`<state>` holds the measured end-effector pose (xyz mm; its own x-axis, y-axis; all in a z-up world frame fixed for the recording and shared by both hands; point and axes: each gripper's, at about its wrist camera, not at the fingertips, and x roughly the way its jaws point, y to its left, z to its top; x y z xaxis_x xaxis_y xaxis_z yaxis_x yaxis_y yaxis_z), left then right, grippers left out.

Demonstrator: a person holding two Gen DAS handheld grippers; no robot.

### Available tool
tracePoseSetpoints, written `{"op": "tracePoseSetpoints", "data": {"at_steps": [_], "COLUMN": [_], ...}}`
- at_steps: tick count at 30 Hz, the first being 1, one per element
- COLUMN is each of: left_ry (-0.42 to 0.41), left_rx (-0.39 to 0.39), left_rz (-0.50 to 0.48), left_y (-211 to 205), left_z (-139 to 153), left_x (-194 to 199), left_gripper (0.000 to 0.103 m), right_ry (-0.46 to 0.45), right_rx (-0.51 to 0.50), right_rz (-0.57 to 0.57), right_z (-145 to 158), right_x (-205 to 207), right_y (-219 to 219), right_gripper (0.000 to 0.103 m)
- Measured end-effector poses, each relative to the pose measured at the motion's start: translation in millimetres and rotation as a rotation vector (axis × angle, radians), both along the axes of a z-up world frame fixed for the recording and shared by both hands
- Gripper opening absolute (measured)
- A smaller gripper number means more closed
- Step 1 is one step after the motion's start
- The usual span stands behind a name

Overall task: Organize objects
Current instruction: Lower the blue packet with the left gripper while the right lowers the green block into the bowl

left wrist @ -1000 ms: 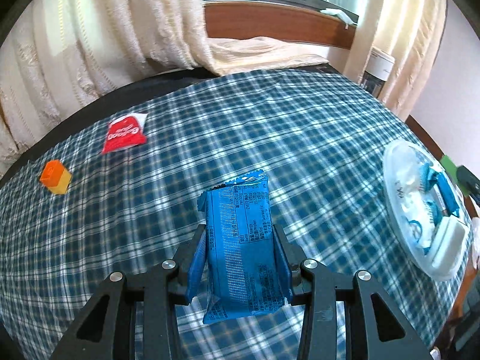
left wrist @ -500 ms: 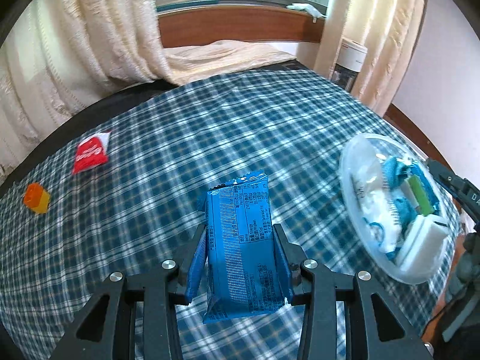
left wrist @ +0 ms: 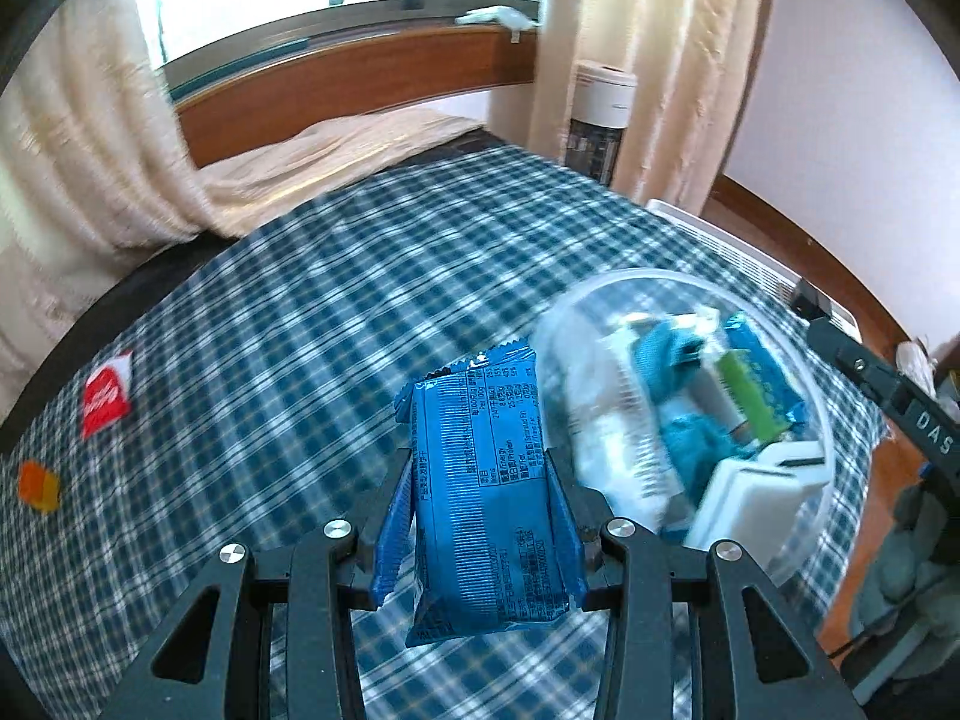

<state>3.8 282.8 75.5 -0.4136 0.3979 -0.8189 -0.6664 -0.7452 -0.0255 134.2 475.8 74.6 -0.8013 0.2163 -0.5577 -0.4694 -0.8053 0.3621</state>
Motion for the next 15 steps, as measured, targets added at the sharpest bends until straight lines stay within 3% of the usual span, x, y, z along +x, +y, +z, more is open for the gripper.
{"op": "tracePoseSetpoints", "data": {"at_steps": [15], "left_ry": [0.020], "left_rx": [-0.011], "left_rz": [-0.147], "left_y": [72.5], "left_z": [-1.2], "left_x": [11.0], "left_gripper": [0.044], "right_ry": [0.016], "right_rx": [-0.033], "right_rz": [-0.005], "right_z": [-6.8], "right_x": [9.5], "right_y": [16.3], "right_gripper": [0.032]}}
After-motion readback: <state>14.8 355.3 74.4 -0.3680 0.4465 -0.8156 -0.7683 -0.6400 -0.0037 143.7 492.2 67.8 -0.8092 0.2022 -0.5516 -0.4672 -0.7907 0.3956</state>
